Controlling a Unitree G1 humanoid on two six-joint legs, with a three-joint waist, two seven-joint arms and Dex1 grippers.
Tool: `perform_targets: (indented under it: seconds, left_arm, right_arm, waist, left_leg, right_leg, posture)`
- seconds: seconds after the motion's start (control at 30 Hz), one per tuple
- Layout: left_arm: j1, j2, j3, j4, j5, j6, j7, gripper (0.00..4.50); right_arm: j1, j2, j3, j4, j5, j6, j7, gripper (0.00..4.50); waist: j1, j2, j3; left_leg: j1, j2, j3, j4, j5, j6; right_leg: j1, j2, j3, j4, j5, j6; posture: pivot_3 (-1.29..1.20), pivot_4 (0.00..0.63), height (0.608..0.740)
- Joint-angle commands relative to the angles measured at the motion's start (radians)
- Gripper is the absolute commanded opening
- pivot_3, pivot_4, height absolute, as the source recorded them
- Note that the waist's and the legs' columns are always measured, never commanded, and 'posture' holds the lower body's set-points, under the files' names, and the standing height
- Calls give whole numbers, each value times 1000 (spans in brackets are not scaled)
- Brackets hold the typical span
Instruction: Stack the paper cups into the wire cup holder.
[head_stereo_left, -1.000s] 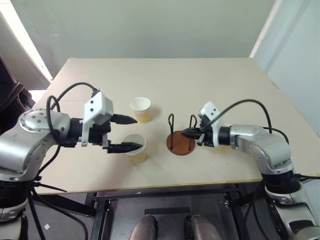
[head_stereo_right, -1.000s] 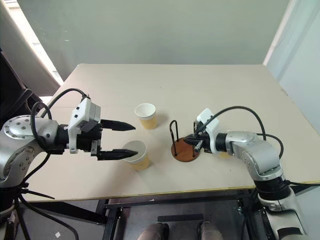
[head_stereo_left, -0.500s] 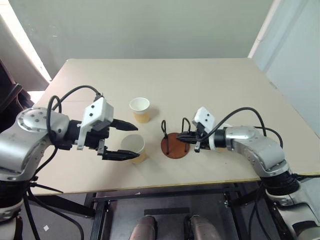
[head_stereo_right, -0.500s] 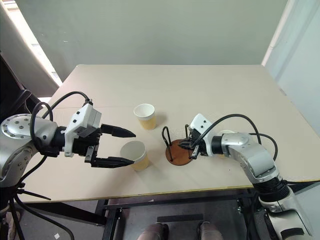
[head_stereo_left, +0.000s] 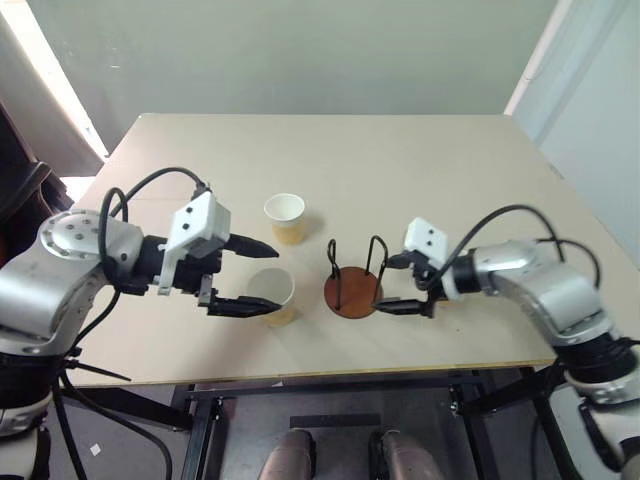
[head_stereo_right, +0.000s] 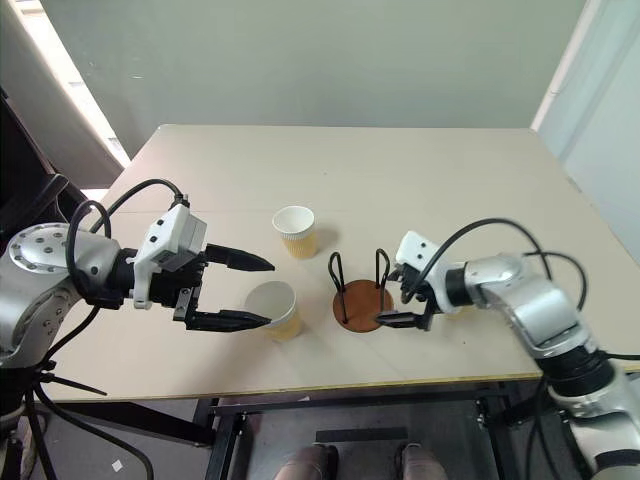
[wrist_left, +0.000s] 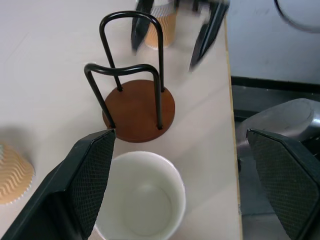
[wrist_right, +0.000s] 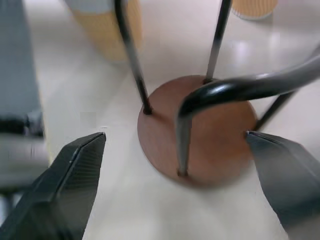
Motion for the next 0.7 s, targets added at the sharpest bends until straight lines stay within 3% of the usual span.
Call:
perform_targets:
  seconds: [0.03, 0.17, 0.33, 0.7]
  left_arm:
    - [-44, -17, -3, 15, 9, -39, -18, 4500]
    - [-76, -41, -22, 36, 19, -53, -32, 4500]
    - [-89, -51, -38, 30, 26, -63, -37, 4500]
    - [-34, 15, 44, -38, 17, -49, 0, 4500]
  right_arm:
    - [-57, -98, -38, -55, 0, -46, 98, 4453]
    - [-96, -169, -129, 5, 47, -66, 169, 4453]
    - [-1, -297, -91, 58, -67, -174, 205, 4453]
    - [42, -284, 17, 145, -249, -290, 220, 4453]
  waist:
    - [0, 0, 0]
    - [0, 0, 0]
    - [5, -1, 0]
    - [-2, 0, 0]
  left_leg:
    - [0, 0, 0, 0, 0, 0]
    - [0, 0, 0, 0, 1, 3]
    - [0, 0, 0, 1, 1, 6]
    - [1, 0, 1, 2, 1, 9]
  right_leg:
    - [0, 0, 0, 0, 0, 0]
    - [0, 0, 0, -1, 0, 0]
    - [2, 0, 0, -1, -1, 2]
    - [2, 0, 0, -1, 0, 7]
  posture:
    - [0, 150, 740]
    - [0, 150, 740]
    - [0, 150, 740]
    - [0, 150, 740]
